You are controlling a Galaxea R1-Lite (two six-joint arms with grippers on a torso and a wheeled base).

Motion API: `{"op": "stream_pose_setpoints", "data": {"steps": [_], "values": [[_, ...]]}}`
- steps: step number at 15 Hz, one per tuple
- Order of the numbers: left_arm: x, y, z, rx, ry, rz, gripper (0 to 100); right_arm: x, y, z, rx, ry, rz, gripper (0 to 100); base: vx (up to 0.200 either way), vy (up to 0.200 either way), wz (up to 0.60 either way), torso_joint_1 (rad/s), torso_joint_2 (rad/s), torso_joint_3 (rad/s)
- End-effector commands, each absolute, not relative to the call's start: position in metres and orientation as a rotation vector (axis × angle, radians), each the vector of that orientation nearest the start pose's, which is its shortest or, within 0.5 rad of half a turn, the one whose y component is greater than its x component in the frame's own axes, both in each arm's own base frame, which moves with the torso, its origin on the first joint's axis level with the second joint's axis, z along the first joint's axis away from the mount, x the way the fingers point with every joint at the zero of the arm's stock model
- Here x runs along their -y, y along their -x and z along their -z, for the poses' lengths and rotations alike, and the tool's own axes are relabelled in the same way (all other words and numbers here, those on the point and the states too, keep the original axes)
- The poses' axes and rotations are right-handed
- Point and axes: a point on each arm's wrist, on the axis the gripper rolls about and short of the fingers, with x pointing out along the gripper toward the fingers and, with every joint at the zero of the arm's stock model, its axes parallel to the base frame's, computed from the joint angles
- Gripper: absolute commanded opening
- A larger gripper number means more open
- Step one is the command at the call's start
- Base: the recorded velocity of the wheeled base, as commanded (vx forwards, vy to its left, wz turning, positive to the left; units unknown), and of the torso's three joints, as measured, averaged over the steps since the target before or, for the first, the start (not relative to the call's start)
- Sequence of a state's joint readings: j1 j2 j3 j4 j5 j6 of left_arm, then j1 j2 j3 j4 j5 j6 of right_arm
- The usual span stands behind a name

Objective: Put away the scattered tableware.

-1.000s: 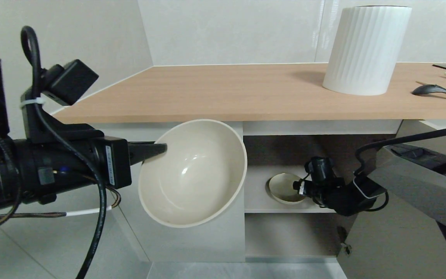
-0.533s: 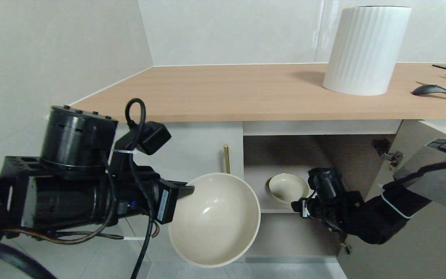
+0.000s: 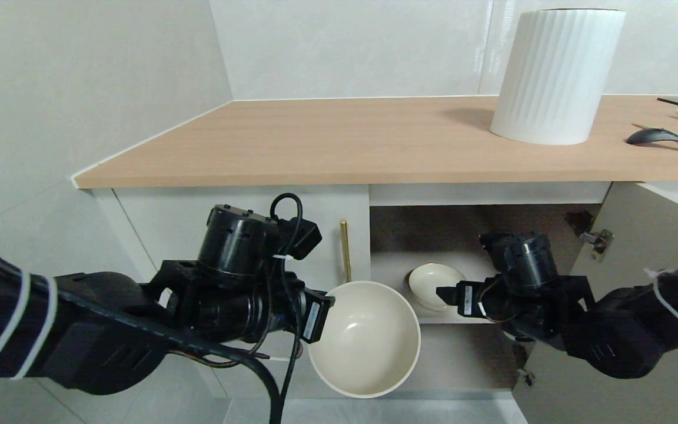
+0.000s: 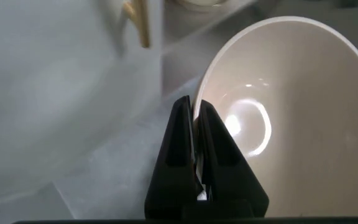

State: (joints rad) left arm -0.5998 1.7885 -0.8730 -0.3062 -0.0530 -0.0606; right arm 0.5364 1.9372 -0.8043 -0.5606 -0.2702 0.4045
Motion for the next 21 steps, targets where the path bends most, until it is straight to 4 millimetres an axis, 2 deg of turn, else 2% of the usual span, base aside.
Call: {"op": "stream_pose_setpoints", "data": {"steps": [1,3,6,8,11,13,19,21], "values": [[0.192,-0.272,-0.114,-0.642,-0.143,0.584,0,-0.168,-0.277,-0.124,-0.518,-0.196,-0.186,100,0.000,0.000,0.00,0.000,0.00,0.000],[0.199,-0.274,-0.106,-0.623,-0.190,0.566,0,-0.171,-0.263,-0.140,-0.522,-0.202,-0.220,100,0.000,0.000,0.00,0.000,0.00,0.000],[0.202,-0.274,-0.106,-0.617,-0.193,0.573,0,-0.175,-0.255,-0.150,-0.504,-0.232,-0.251,100,0.000,0.000,0.00,0.000,0.00,0.000],[0.207,-0.279,-0.106,-0.593,-0.184,0.576,0,-0.183,-0.248,-0.148,-0.517,-0.220,-0.283,100,0.000,0.000,0.00,0.000,0.00,0.000],[0.210,-0.282,-0.108,-0.579,-0.179,0.577,0,-0.186,-0.246,-0.146,-0.535,-0.211,-0.296,100,0.000,0.000,0.00,0.000,0.00,0.000],[0.216,-0.281,-0.110,-0.567,-0.178,0.593,0,-0.196,-0.244,-0.131,-0.615,-0.186,-0.324,100,0.000,0.000,0.00,0.000,0.00,0.000],[0.225,-0.281,-0.112,-0.518,-0.165,0.614,0,-0.204,-0.247,-0.112,-0.669,-0.152,-0.322,100,0.000,0.000,0.00,0.000,0.00,0.000],[0.225,-0.281,-0.112,-0.516,-0.165,0.612,0,-0.205,-0.248,-0.111,-0.668,-0.154,-0.321,100,0.000,0.000,0.00,0.000,0.00,0.000]]}}
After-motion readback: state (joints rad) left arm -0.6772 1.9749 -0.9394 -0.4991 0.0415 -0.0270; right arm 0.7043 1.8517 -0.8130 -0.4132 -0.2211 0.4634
